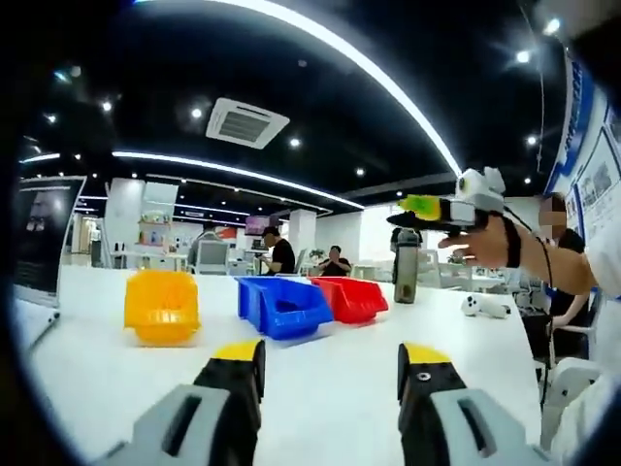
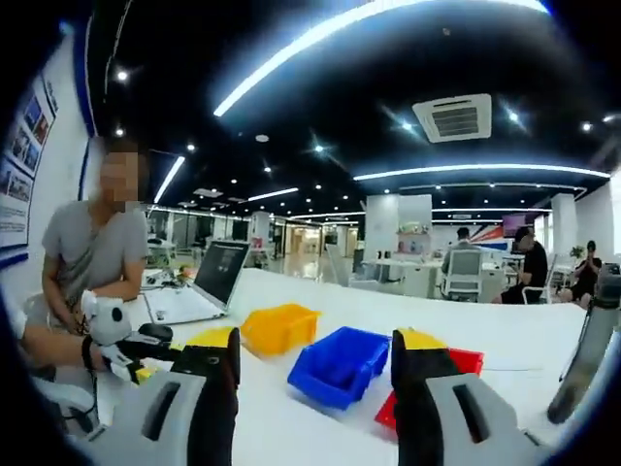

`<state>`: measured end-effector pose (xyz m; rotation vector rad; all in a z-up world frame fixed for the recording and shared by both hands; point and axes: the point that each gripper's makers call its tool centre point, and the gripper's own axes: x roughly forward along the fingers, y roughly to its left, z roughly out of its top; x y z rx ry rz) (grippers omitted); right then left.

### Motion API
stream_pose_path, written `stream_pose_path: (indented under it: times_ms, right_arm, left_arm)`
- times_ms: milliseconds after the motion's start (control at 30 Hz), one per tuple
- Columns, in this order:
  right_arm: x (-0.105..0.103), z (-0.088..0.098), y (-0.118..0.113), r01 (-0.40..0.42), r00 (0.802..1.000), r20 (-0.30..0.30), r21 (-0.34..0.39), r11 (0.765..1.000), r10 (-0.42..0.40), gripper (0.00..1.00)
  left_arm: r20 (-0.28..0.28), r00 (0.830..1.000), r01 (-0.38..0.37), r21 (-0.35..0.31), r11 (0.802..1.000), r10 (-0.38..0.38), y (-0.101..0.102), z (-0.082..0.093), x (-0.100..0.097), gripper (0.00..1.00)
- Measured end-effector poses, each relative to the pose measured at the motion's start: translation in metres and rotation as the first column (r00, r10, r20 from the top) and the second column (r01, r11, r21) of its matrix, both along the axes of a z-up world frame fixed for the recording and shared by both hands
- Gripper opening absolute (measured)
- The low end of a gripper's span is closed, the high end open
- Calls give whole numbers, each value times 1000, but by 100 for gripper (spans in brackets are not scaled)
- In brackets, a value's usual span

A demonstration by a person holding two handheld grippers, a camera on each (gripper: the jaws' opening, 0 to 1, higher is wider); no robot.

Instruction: Take apart the toy blocks one by one and place each separated block into its matching bin, sorting the blocks by their type until all the connected pieces are disassembled and separated into the correct bins

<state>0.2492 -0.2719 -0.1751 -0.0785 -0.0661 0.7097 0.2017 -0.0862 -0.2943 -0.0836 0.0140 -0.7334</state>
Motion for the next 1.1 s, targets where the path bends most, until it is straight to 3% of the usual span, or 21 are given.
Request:
stream_pose_path:
  times_ms: [100, 233, 433, 1100]
  right_arm:
    - [-18, -6, -22, 38, 999, 17, 10, 999, -38, 64]
    - [-42, -28, -44, 65, 997, -43, 48, 997, -63, 63]
    - [-63, -48, -62, 99, 993, -76, 51, 994, -95, 61]
    - [-67, -46, -66, 111, 991, -82, 44, 993, -107, 58]
  left_arm:
    - [3, 1000, -2, -18, 1000, 2, 1, 12, -3, 56]
    - [18, 1000, -9, -78, 997, 11, 3, 45, -16, 55]
    - [54, 998, -12, -66, 998, 15, 8, 76, -32, 55]
    - [34, 999, -28, -27, 999, 29, 15, 68, -32, 54]
